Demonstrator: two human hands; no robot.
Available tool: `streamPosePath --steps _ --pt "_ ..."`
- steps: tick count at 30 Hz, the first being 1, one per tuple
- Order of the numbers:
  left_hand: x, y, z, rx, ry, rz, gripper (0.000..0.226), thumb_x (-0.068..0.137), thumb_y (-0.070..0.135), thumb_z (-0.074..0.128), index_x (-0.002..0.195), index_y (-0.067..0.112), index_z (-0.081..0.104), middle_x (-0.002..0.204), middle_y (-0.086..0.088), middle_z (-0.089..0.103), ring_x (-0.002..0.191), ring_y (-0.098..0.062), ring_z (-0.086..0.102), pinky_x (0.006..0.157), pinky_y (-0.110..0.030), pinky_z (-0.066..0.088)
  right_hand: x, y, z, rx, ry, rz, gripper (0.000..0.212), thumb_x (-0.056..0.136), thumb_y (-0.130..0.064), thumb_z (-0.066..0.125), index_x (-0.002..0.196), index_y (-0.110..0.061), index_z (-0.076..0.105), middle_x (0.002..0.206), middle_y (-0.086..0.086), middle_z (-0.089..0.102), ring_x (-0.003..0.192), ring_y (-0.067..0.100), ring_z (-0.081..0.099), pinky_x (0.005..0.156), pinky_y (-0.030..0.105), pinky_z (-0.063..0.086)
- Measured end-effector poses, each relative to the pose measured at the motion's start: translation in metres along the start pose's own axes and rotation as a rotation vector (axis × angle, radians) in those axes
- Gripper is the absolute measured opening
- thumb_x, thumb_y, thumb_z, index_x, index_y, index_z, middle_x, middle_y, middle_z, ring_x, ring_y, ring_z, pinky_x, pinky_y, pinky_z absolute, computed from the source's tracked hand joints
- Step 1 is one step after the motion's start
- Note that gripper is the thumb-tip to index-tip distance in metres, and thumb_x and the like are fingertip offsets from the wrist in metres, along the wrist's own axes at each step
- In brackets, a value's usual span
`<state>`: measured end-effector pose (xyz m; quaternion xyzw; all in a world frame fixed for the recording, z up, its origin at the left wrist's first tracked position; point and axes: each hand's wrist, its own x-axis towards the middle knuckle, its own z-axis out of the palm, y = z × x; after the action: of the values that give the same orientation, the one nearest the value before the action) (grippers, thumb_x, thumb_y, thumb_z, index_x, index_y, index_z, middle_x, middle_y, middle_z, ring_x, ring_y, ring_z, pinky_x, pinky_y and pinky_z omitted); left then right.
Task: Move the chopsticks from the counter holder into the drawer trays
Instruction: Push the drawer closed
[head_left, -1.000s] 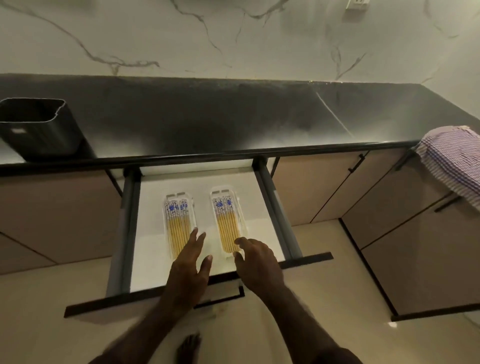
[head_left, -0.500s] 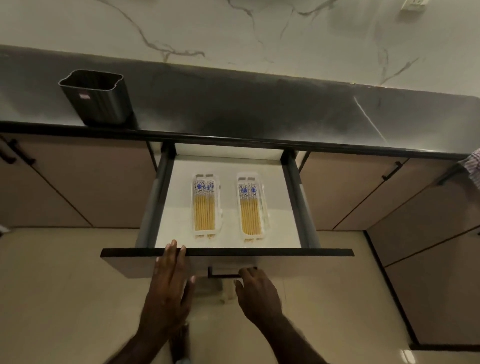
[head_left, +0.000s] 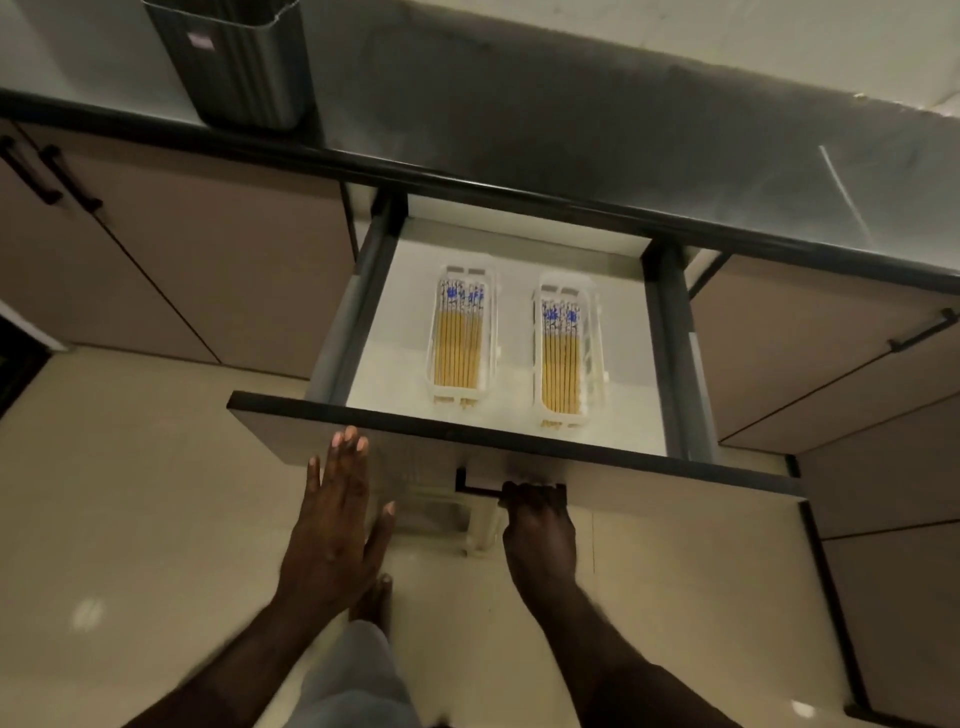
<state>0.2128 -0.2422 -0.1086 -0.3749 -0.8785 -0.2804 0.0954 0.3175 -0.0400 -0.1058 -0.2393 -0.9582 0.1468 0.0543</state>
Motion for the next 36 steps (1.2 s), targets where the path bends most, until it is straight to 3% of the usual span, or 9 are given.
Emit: streamPosePath --steps 8,12,18,21,23,28,32,36 --pt "0.099 -0.020 0.039 0.042 0.053 0.065 0.075 0.096 0.031 0.047 0.154 0.002 0.008 0.163 -0.018 0.005 0.150 -0.035 0.009 0.121 -0.053 0.012 0.088 0.008 -0.002 0.018 0.028 0.051 0.025 0.077 0.001 0.067 0.099 -0.010 0.075 0.102 0.012 0.072 0.102 0.031 0.063 0.089 0.039 0.054" --pt "0.145 -0.028 0.064 0.061 0.075 0.103 0.076 0.097 0.030 0.048 0.154 0.003 0.007 0.163 -0.017 0.001 0.151 -0.034 0.006 0.122 -0.052 0.009 0.130 0.017 0.000 0.020 0.061 0.045 0.017 0.065 0.007 0.077 0.078 -0.004 0.075 0.073 0.016 0.072 0.070 0.035 0.069 0.065 0.043 0.060" --pt "0.200 -0.043 0.100 0.024 0.129 0.157 0.078 0.096 0.028 0.050 0.152 0.003 0.002 0.162 -0.014 0.000 0.151 -0.028 -0.002 0.122 -0.050 0.005 0.197 0.026 0.007 0.038 0.141 0.044 0.008 0.068 0.009 0.073 0.071 0.002 0.072 0.066 0.020 0.068 0.064 0.037 0.067 0.062 0.044 0.057" --pt "0.224 -0.054 0.112 0.011 0.130 0.126 0.076 0.097 0.029 0.049 0.151 -0.002 0.006 0.160 -0.025 0.006 0.150 -0.026 -0.004 0.122 -0.050 0.003 0.239 0.032 0.010 0.014 0.137 0.050 0.016 0.083 0.001 0.059 0.090 0.003 0.073 0.083 0.023 0.071 0.082 0.038 0.067 0.073 0.039 0.054" --pt "0.239 -0.062 0.117 0.006 0.139 0.096 0.075 0.097 0.029 0.049 0.151 -0.003 0.008 0.159 -0.028 0.008 0.150 -0.026 -0.005 0.122 -0.048 0.001 0.267 0.038 0.010 0.022 0.096 0.100 0.023 0.091 -0.005 0.051 0.100 0.001 0.072 0.093 0.023 0.071 0.089 0.037 0.066 0.072 0.034 0.049" --pt "0.276 -0.079 0.123 -0.004 0.155 0.068 0.075 0.097 0.028 0.049 0.151 -0.005 0.009 0.159 -0.028 0.008 0.150 -0.026 -0.005 0.122 -0.048 0.001 0.329 0.042 0.006 0.044 0.022 0.203 0.031 0.097 -0.012 0.044 0.115 -0.005 0.068 0.111 0.019 0.066 0.105 0.035 0.059 0.079 0.031 0.044" --pt "0.299 -0.091 0.126 0.003 0.137 0.063 0.075 0.097 0.028 0.049 0.150 -0.007 0.009 0.158 -0.030 0.009 0.149 -0.028 -0.002 0.122 -0.048 0.001 0.352 0.050 0.010 0.053 0.010 0.230 0.026 0.096 -0.020 0.045 0.111 -0.023 0.066 0.123 0.005 0.060 0.094 0.015 0.054 0.080 0.025 0.038" --pt "0.310 -0.097 0.130 0.004 0.103 0.066 0.076 0.097 0.029 0.049 0.150 -0.007 0.009 0.158 -0.030 0.010 0.149 -0.028 0.000 0.122 -0.050 0.003 0.367 0.047 0.004 0.047 -0.090 0.286 0.033 0.097 -0.009 0.048 0.124 -0.022 0.061 0.127 0.004 0.060 0.109 0.021 0.057 0.086 0.026 0.042"
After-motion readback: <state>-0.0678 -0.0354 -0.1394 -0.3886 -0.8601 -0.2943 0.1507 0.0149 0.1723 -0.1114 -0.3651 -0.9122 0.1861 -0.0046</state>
